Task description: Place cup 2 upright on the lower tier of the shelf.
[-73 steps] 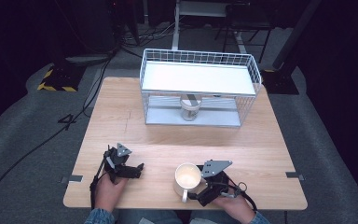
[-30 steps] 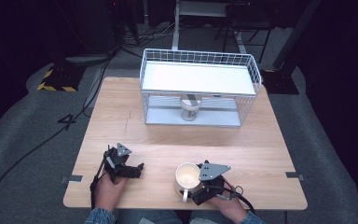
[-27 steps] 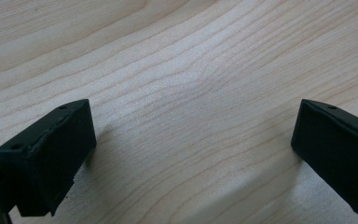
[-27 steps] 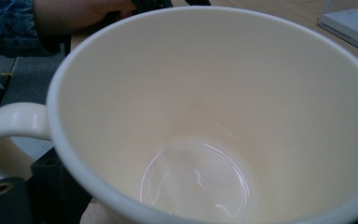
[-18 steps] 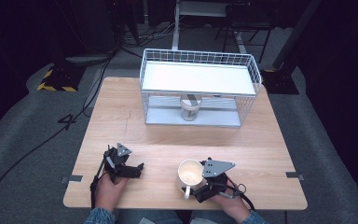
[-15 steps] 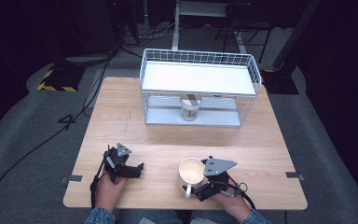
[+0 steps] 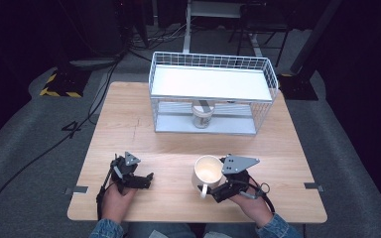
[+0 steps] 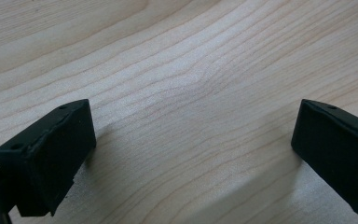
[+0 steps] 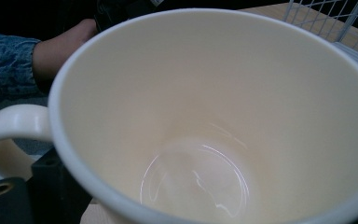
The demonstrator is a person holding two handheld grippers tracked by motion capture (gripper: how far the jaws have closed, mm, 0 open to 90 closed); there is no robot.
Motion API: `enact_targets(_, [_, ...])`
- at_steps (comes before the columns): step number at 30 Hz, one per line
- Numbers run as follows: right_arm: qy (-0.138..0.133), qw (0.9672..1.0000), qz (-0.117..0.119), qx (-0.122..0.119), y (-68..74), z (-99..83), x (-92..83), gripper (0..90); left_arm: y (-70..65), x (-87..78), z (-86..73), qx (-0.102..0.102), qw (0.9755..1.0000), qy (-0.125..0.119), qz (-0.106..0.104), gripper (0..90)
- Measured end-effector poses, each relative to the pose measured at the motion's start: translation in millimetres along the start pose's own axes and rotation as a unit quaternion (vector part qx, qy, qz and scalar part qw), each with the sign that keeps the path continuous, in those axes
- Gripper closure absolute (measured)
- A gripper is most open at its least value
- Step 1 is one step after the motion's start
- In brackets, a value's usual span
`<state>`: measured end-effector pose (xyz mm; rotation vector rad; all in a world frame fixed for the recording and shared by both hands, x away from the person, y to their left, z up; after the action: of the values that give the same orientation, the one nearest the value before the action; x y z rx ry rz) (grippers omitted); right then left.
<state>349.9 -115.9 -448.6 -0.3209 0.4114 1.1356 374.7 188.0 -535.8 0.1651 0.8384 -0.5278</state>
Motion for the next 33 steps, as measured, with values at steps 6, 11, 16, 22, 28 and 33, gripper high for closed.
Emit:
enact_targets(6, [-0.001,0.9999,-0.009,0.007,-11.5,12.9,-5.9,8.0,-0.2,0.5,0.3,-0.002,1.0000,-0.001,-0.001,0.1])
enact_targets(11, [-0.005,0.9998,-0.015,0.013,-20.3,21.1,-10.0,8.1,-0.2,0.6,0.6,-0.002,1.0000,0.000,-0.001,0.2])
enact_targets(16, [-0.002,0.9996,-0.026,0.011,-30.2,32.2,-14.8,8.1,-0.2,0.8,0.7,-0.002,1.0000,0.000,-0.002,0.2])
enact_targets(22, [-0.004,0.9991,-0.040,0.015,-44.7,48.8,-21.6,8.1,-0.2,0.7,0.7,-0.002,1.0000,0.000,-0.002,0.2])
enact_targets(28, [0.000,0.9982,-0.057,0.019,-60.3,64.0,-27.2,8.1,-0.2,0.7,0.7,-0.002,1.0000,0.000,-0.002,0.2])
enact_targets(33, [-0.005,0.9976,-0.066,0.022,-71.6,74.8,-31.3,8.1,-0.2,0.7,0.7,-0.002,1.0000,0.000,-0.002,0.1])
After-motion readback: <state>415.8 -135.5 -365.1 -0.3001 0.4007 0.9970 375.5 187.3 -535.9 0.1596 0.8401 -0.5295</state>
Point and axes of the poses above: each handheld gripper's, and its own axes: x roughly forward along the jaws, z roughly out of its top, y roughly to its left, the point moved 4 cm from there along x, roughly forward along the jaws, and after that the axes turned 3 degrees about -z, right-handed, at the moved point
